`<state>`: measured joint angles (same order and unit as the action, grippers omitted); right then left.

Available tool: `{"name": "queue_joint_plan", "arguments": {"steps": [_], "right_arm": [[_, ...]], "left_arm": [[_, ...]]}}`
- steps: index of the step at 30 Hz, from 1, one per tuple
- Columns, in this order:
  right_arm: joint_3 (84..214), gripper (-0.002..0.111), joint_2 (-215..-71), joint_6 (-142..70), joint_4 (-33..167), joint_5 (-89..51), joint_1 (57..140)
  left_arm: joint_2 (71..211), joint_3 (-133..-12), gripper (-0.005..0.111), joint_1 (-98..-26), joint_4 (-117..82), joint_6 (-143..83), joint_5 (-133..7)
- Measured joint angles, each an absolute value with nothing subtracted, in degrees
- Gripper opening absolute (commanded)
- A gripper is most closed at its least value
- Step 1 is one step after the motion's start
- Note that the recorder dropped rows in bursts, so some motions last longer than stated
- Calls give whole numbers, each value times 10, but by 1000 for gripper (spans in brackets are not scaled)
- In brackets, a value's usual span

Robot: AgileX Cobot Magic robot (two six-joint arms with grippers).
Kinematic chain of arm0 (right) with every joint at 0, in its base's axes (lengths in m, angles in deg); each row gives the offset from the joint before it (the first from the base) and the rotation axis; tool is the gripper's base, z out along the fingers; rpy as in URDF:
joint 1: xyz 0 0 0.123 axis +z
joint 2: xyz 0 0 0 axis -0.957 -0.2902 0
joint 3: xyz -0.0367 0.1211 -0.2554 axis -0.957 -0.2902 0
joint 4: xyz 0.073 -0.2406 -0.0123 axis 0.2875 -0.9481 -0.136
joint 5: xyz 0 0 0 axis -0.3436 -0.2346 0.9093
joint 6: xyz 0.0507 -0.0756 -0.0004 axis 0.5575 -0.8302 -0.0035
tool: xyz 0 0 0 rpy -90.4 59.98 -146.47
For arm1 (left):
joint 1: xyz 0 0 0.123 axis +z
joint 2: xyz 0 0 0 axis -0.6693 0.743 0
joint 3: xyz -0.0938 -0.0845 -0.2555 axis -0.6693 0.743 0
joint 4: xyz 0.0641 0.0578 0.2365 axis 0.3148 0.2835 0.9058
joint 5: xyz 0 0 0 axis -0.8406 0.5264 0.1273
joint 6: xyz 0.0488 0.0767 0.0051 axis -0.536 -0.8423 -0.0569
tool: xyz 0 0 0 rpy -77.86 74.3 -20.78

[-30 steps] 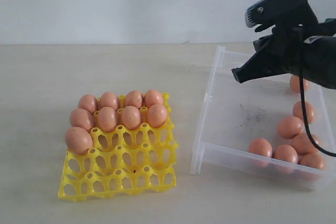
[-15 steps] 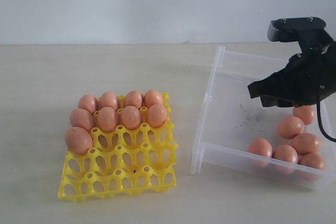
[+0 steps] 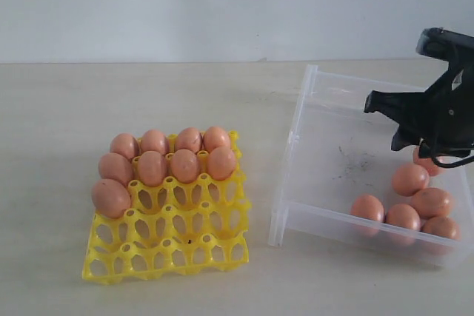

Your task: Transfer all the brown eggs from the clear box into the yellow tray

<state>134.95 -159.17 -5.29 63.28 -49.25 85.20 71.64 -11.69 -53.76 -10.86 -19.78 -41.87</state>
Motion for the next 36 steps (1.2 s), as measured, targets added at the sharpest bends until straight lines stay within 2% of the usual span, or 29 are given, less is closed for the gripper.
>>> {"name": "queue_joint_plan", "arguments": {"steps": [8,14,16,19,20,21,26,36], "right_arm": [[1349,29,-1654,-25,623,-486,852],[1349,30,-1660,-33,600,-411,852],[1349,42,-1660,-55,580,-400,852],[1349,75,-1660,-73,553,-401,852],[1349,81,-1660,-73,549,-401,852],[1349,82,-1660,-64,544,-401,852],[1356,71,-1660,29,523,-448,852],[1367,71,-1669,179,527,-518,852]], "left_arm": [[716,-117,4,-562,-109,-198,-419],[716,-117,4,-562,-109,-198,-419],[716,-117,4,-562,-109,-198,-419],[716,-117,4,-562,-109,-198,-419],[716,-117,4,-562,-109,-198,-419],[716,-117,4,-562,-109,-198,-419],[716,-117,4,-562,-109,-198,-419],[716,-117,4,-562,-109,-198,-419]]}}
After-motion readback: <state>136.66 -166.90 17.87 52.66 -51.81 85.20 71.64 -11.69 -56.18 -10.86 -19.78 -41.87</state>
